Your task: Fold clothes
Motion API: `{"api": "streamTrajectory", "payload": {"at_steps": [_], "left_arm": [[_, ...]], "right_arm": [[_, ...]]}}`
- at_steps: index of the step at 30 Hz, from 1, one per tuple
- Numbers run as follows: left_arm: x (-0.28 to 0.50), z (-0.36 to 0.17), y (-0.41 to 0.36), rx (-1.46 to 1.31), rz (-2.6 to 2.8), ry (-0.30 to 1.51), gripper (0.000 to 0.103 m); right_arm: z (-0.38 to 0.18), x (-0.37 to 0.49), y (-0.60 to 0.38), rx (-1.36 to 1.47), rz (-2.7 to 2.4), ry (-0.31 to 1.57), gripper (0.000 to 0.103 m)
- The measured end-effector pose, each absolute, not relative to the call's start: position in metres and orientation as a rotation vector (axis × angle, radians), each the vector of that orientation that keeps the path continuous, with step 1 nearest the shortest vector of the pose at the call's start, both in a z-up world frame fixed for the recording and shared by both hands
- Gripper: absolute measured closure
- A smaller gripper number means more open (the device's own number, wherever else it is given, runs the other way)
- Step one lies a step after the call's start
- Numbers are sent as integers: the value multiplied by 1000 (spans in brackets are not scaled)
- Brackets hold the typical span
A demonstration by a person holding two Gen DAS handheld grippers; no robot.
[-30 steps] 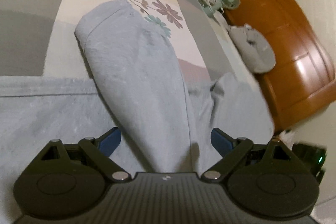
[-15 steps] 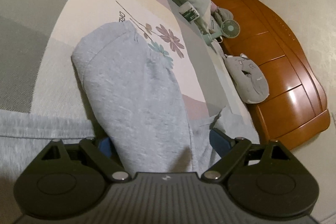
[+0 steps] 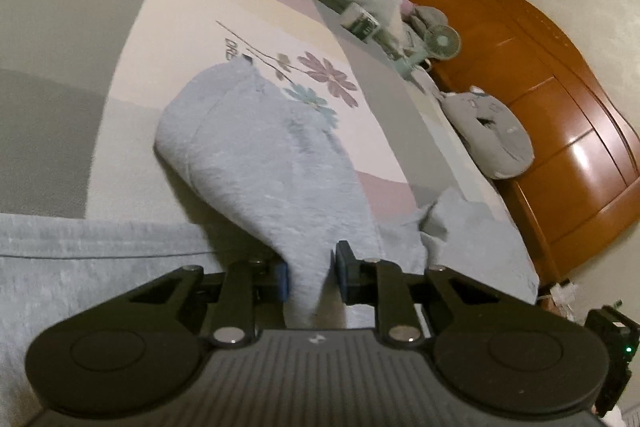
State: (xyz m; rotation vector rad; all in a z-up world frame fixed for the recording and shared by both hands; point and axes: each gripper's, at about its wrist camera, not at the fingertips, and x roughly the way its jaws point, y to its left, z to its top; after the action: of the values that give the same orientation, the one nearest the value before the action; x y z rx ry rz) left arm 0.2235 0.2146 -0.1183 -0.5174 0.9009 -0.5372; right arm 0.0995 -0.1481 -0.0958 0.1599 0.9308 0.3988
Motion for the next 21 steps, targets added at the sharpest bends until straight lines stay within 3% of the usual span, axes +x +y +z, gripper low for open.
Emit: {"api": "streamTrajectory", "payload": {"at_steps": [6, 11, 21], "left_arm": [[222, -114, 214, -511, -544, 890, 83], [220, -111, 213, -506, -550, 879, 93], [163, -61, 224, -344, -541, 711, 95]], "right_arm": [[-95, 96, -141, 97, 393, 939, 1], [-91, 94, -140, 91, 382, 933, 1], [-80, 87, -143, 77, 376, 899, 1]]}}
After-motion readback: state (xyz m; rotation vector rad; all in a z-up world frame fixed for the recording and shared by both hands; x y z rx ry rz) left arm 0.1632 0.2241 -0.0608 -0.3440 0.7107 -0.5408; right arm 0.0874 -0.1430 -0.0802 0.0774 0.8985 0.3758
